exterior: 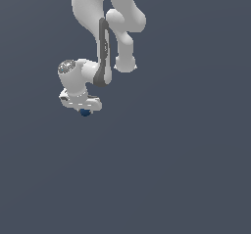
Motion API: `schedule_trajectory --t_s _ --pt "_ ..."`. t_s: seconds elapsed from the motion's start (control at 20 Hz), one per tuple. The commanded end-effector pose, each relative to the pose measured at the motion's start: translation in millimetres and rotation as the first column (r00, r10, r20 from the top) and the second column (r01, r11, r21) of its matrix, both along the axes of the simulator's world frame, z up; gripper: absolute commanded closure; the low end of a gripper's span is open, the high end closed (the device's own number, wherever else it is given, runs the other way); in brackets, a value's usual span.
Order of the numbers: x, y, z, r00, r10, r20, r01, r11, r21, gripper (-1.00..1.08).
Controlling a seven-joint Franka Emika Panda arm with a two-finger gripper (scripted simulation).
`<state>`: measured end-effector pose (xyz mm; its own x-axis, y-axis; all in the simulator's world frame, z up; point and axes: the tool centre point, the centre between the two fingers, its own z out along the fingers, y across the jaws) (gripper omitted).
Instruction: Pick up the object and move it to a goal position.
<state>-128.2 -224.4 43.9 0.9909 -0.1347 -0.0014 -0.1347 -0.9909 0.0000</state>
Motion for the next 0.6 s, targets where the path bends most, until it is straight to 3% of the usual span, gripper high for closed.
schedule_trajectory --t_s 0.0,0.55 --pt "-10.8 -11.6 1.1 1.0 0.001 0.001 -0.001 1.0 0.0 1.08" --pt "-21.6 -25.6 2.2 1.0 0.002 0.002 -0.002 1.0 0.0 1.08"
